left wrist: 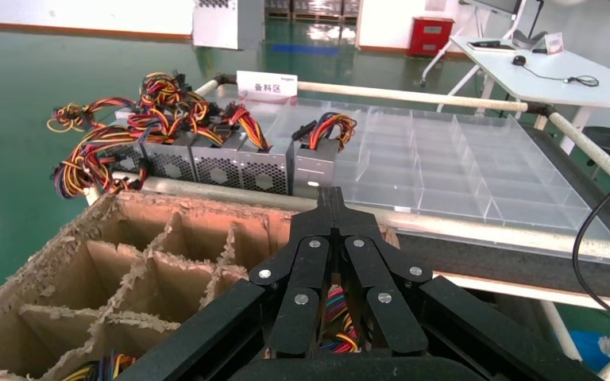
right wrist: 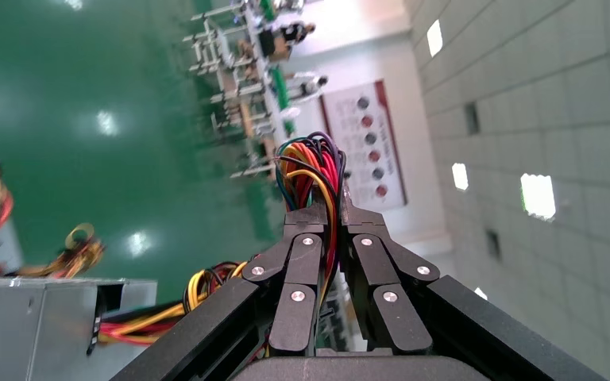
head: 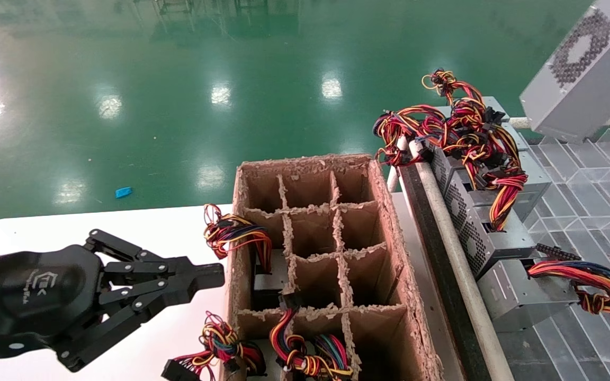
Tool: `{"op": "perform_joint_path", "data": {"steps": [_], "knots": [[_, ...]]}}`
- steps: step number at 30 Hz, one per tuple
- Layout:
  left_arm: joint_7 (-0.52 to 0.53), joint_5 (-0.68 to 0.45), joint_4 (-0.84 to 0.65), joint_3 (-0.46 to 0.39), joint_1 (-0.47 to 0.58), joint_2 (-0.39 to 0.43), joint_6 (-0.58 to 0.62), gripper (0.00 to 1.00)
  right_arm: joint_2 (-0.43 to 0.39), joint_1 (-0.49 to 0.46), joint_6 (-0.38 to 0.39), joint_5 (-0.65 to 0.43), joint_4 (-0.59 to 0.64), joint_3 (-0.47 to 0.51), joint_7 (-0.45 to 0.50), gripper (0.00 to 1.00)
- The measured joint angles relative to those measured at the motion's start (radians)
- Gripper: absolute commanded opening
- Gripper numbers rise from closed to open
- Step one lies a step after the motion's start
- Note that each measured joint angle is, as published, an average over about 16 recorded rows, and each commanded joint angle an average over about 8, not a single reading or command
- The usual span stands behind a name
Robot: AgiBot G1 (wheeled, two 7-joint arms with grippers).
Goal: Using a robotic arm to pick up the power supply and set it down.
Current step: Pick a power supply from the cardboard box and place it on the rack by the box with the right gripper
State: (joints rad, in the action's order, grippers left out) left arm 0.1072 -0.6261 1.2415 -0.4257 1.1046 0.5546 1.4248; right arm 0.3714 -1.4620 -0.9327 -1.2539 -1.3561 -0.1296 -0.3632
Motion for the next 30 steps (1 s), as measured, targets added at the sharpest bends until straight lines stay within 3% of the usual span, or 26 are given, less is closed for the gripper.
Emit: {"op": "perform_joint_path", "data": {"steps": [10, 30], "knots": [[0.000, 0.000, 0.000, 0.000, 0.000, 0.000, 0.000, 0.00, -0.121, 0.183, 0.003, 0.073, 0.001, 0.074, 0.021, 0.00], [0.000, 0.000, 0.000, 0.000, 0.000, 0.000, 0.000, 0.00, -0.271, 0.497, -0.115, 0.197, 0.028, 0.202, 0.042, 0.00]]}}
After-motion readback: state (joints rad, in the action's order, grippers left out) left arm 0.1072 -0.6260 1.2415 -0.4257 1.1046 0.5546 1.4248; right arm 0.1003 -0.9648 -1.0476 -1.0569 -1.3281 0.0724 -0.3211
